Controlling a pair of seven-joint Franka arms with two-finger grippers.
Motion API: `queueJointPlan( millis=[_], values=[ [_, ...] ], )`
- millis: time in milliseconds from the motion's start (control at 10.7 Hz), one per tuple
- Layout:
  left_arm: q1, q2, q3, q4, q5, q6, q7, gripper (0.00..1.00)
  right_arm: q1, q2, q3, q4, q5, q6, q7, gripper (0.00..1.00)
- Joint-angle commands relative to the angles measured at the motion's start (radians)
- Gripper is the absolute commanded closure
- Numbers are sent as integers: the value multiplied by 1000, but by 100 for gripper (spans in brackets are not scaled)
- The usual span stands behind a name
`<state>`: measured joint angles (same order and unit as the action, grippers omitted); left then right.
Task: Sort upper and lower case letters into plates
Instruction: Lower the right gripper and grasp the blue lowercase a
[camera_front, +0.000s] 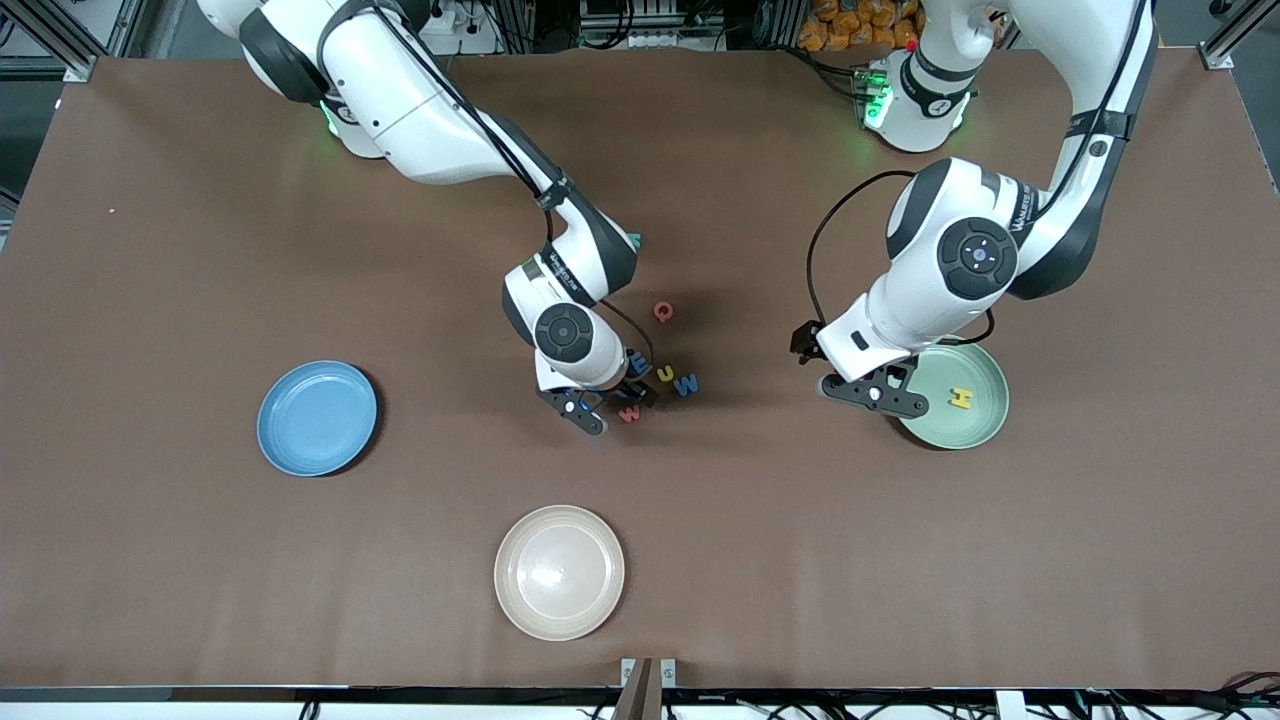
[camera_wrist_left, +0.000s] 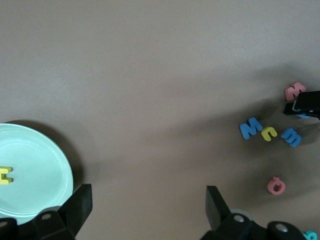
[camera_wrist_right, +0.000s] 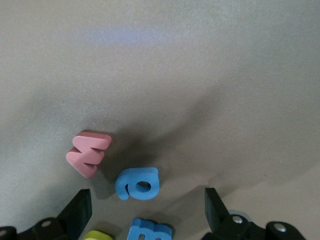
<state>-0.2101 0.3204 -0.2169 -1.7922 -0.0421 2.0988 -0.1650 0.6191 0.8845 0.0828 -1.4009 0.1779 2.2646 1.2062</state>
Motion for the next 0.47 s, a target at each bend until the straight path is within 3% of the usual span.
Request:
queueJointPlan(
  millis=[0,187,375],
  values=[
    [-8,2,8,2,-30,12,-8,0,11,33,-8,37,9,-3,16,0],
    [-9,3,8,2,-30,13,-8,0,10,33,-6,37,9,-3,10,23],
    [-11,3,8,2,-30,14,-8,0,10,33,-6,37,9,-3,9,30]
  ],
)
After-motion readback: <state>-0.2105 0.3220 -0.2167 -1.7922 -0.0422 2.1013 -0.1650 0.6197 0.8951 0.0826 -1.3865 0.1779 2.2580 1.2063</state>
